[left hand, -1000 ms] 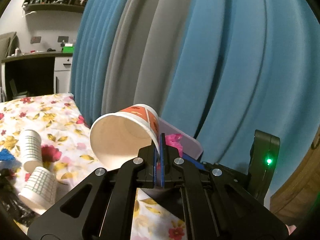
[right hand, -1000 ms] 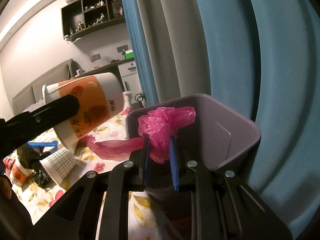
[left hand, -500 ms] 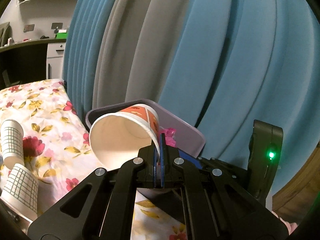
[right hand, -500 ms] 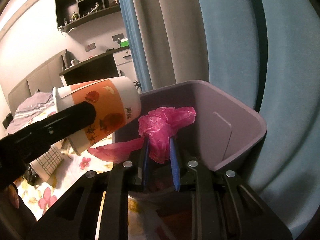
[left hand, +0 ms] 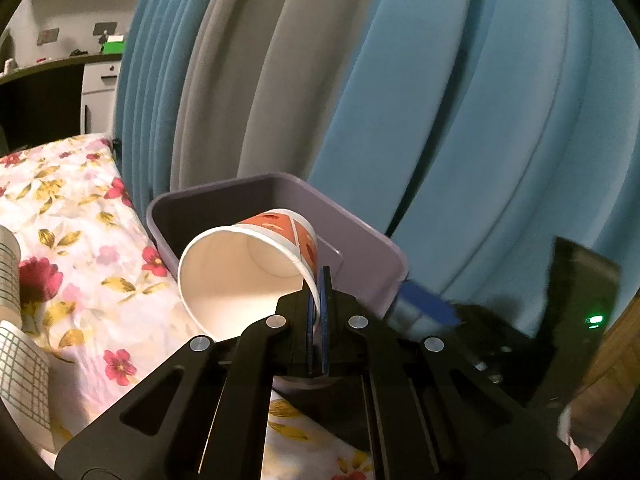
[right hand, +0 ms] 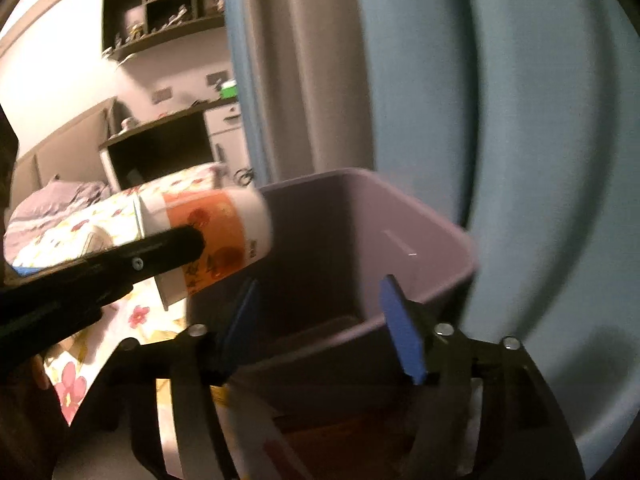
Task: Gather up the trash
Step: 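Carry the cup and pink bag over the grey bin and open both grippers, then move both open grippers back toward the remaining trash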
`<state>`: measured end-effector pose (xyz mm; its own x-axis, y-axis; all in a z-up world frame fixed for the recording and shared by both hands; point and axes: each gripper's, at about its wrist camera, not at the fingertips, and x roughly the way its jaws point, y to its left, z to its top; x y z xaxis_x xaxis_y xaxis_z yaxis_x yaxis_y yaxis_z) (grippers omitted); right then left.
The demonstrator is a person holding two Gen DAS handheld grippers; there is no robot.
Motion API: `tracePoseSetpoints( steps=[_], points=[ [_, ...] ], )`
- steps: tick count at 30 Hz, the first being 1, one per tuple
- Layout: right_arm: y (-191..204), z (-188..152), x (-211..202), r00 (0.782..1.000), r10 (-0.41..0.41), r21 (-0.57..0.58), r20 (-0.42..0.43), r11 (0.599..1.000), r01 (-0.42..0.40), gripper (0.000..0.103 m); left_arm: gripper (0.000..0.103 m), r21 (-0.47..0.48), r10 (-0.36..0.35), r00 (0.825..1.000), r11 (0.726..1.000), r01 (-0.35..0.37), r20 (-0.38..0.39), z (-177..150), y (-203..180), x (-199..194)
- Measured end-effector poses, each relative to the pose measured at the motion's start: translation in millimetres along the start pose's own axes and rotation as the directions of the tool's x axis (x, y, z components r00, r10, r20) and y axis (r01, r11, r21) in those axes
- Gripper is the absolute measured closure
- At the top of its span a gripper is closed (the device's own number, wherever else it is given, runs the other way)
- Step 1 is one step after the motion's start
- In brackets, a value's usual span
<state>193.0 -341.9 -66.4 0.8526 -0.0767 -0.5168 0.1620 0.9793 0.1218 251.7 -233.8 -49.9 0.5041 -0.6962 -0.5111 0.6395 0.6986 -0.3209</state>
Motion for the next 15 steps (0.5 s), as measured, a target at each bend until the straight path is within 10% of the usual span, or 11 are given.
tracePoseSetpoints(
  steps=[7, 11, 15],
  points=[
    [-30.8, -4.3, -25.1, 0.997, -0.049, 0.080, 0.052, 0.996, 0.045, 0.036, 0.093, -0.001, 0.007, 0.998, 1.000, -0.007, -0.054, -5.0, -9.5, 19.2],
    [-32.7, -3.6, -38.8, 0.994, -0.058, 0.088, 0.094, 0.995, 0.050, 0.036, 0.028, -0.021, 0.055, 0.998, 0.998, -0.055, 0.012, -9.4, -8.3, 5.2],
    [-34.6, -0.4, -51.6, 0.989, -0.060, 0.108, 0.136, 0.993, 0.045, 0.036, 0.022, -0.034, 0.091, 0.995, 0.995, -0.089, 0.043, -10.3, -5.2, -15.6]
  ],
)
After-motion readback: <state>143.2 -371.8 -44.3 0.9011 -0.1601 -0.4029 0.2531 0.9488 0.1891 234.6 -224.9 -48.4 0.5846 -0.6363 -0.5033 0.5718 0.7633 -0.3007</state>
